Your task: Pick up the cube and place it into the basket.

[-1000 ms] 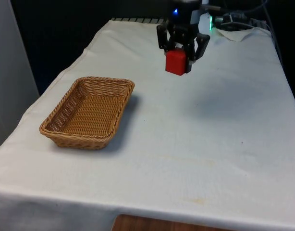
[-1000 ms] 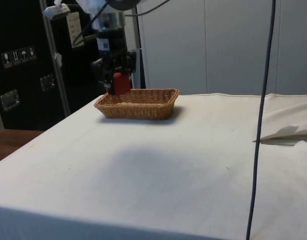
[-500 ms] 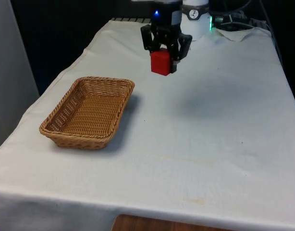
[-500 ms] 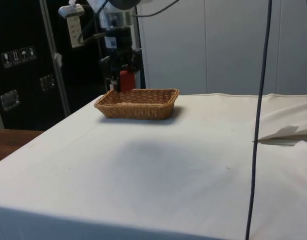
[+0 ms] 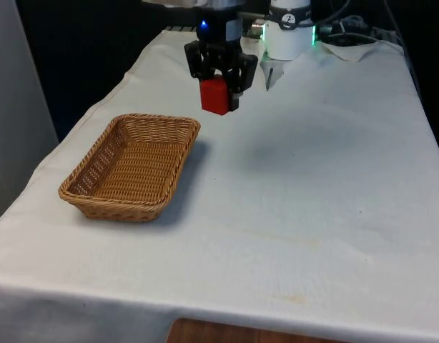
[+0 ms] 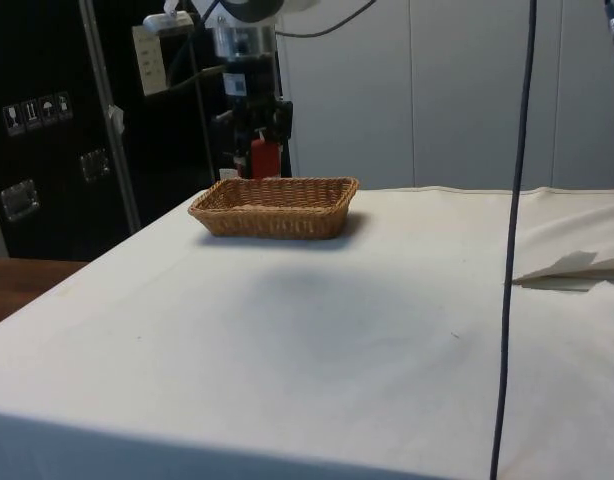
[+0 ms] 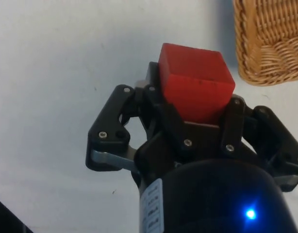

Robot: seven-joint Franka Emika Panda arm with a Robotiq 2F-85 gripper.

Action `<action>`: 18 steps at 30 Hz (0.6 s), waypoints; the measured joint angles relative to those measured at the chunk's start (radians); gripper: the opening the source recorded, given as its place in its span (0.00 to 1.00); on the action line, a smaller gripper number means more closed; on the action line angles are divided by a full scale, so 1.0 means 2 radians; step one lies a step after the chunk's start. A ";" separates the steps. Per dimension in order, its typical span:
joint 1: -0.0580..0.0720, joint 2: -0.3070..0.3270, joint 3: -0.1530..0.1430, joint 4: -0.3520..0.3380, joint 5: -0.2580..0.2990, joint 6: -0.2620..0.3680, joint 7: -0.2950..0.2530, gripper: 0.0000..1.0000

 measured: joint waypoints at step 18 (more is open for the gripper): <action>-0.006 0.045 -0.039 0.061 0.013 -0.028 -0.039 0.01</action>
